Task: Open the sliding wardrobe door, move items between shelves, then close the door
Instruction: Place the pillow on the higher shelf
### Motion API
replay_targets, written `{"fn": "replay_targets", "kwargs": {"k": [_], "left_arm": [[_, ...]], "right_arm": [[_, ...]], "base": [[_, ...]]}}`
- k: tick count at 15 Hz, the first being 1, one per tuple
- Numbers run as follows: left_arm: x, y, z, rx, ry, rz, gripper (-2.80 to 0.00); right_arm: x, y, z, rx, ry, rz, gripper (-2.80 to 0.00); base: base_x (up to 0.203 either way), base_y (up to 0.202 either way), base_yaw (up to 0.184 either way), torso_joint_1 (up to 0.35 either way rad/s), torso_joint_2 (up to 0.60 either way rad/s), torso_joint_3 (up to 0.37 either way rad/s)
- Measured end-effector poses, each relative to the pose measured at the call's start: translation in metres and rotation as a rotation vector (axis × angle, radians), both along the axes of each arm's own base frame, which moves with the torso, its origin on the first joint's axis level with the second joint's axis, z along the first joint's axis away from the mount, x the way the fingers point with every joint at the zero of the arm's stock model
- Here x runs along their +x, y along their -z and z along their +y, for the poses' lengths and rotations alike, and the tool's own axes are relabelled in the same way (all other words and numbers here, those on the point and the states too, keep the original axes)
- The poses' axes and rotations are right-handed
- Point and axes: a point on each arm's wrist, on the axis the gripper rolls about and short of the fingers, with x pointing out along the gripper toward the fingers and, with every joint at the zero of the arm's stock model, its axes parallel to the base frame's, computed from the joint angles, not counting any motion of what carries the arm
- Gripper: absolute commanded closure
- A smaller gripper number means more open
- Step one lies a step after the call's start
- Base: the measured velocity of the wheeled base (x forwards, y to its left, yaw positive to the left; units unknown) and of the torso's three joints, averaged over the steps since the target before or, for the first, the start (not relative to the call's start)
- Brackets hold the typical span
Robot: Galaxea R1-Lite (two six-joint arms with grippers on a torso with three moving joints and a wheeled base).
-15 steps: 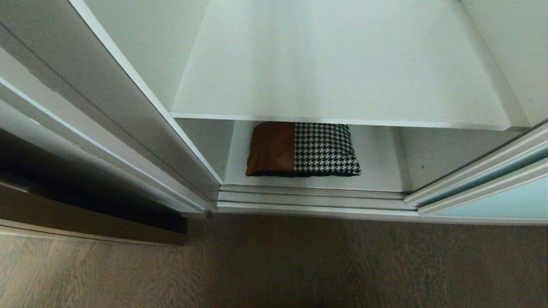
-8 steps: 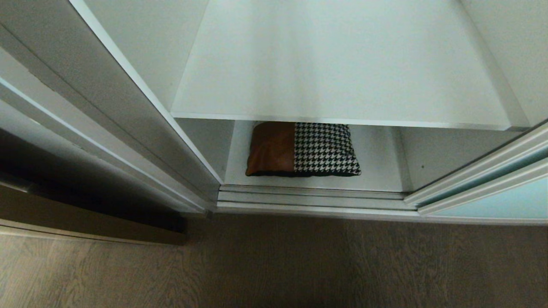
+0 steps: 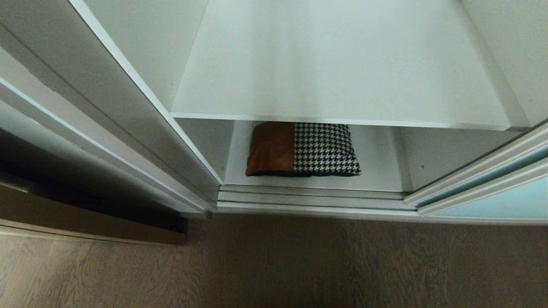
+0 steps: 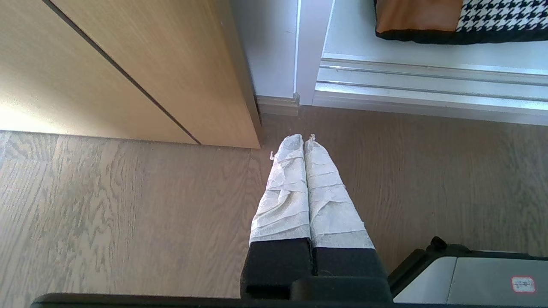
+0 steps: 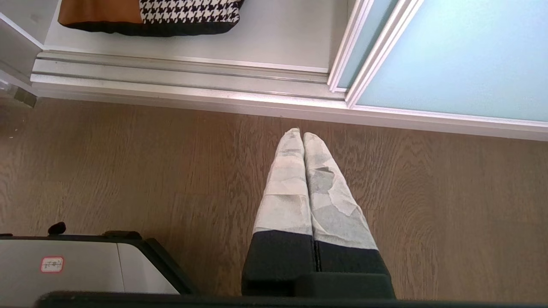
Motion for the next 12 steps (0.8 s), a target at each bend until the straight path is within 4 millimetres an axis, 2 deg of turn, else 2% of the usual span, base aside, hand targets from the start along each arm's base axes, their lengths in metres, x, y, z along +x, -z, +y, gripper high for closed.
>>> {"fn": "replay_targets", "kwargs": {"k": [12], "left_arm": [[0.0, 0.0, 0.0, 0.0, 0.0, 0.0, 0.0]], "right_arm": [[0.0, 0.0, 0.0, 0.0, 0.0, 0.0, 0.0]], "base": [[0.0, 0.0, 0.0, 0.0, 0.0, 0.0]]}}
